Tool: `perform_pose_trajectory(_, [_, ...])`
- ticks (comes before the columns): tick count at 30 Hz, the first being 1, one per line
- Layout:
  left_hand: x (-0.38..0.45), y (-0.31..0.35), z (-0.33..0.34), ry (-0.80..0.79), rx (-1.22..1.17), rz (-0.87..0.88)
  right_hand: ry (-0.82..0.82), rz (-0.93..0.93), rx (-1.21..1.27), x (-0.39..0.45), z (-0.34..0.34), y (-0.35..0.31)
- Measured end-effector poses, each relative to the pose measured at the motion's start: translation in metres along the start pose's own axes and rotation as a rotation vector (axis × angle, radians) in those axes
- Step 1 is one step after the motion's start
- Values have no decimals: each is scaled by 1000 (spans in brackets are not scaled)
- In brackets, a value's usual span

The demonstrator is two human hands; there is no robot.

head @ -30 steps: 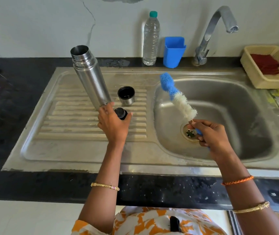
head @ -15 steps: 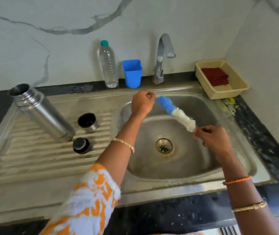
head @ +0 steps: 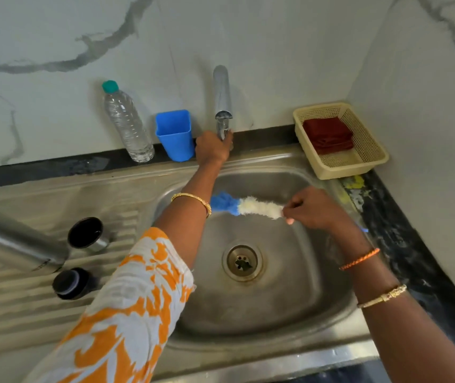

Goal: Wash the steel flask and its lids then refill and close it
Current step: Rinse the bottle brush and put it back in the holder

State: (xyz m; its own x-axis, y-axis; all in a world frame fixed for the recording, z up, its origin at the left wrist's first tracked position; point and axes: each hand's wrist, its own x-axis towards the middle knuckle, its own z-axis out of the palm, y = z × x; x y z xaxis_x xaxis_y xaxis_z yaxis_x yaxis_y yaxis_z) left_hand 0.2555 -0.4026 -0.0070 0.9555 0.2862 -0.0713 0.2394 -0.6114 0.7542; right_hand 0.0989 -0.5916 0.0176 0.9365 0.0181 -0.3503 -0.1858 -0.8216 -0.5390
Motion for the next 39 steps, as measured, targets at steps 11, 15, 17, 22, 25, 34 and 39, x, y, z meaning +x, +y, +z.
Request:
perform_pose_trajectory(11, [-1,-12,-18,-366,-296,-169,-54,-265,-344,37,-9,-24])
perform_pose_trajectory(15, [-52,-39,-37,-657,-97,-57,-136,-340,-475,51,-5,-48])
perform_pose_trajectory(17, [-75,-65,-39,-800,-179,-95,-201,-369,-475,57,-4,-58])
perform_pose_trajectory(22, [-100,-96,-29,-653,-134,8,-372,-384,-473,70,-5,-91])
perform_pose_trajectory(25, [-102,-103,-21,-456,-231,67,-295,-411,-555,74,-2,-110])
perform_pose_trajectory(34, [-99,-94,-18,-735,-467,-82,814,-729,212,54,20,-70])
perform_pose_trajectory(39, [-92,-81,-21,-923,-500,-142,222,25,881,59,33,-50])
